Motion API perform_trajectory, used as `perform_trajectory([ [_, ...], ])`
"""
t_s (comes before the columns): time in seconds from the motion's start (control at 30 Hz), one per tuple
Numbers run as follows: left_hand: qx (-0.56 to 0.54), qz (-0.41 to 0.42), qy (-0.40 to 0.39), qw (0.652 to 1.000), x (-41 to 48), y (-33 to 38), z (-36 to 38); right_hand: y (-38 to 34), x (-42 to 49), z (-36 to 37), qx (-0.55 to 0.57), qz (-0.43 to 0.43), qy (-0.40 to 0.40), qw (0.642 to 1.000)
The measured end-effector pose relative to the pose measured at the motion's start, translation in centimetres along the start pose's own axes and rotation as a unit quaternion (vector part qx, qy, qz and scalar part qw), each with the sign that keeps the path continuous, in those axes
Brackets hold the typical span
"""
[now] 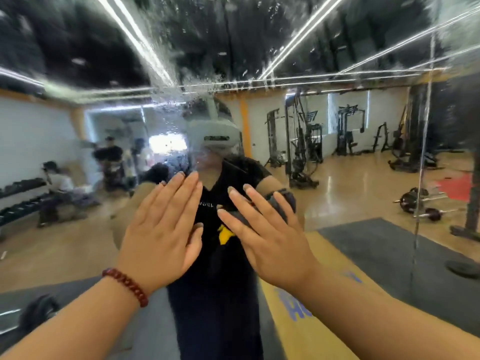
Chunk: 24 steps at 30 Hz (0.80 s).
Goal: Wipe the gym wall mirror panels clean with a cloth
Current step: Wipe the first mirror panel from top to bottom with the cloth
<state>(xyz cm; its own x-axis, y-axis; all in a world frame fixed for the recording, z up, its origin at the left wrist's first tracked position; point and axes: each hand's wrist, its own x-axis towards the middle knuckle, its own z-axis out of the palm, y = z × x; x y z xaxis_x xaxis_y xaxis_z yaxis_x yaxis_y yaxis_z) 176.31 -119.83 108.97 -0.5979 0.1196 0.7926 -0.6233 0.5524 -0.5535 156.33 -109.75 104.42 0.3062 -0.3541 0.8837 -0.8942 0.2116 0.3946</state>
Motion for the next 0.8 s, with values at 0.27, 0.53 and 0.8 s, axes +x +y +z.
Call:
perform_trajectory([
  [0.27,0.001,-0.006,0.045,0.999,3.4,-2.2,-1.3,2.1,6.9,-1.0,0.030,0.071,0.060,0.995],
  [0.53,0.003,-0.017,0.062,0.998,6.8,-6.9,-2.3,2.7,12.1,-2.0,0.019,0.066,0.060,0.996],
  [0.8,-0.019,-0.006,0.131,0.991,10.3,-10.3,-3.7,2.2,15.4,-2.3,0.019,0.060,0.073,0.995],
])
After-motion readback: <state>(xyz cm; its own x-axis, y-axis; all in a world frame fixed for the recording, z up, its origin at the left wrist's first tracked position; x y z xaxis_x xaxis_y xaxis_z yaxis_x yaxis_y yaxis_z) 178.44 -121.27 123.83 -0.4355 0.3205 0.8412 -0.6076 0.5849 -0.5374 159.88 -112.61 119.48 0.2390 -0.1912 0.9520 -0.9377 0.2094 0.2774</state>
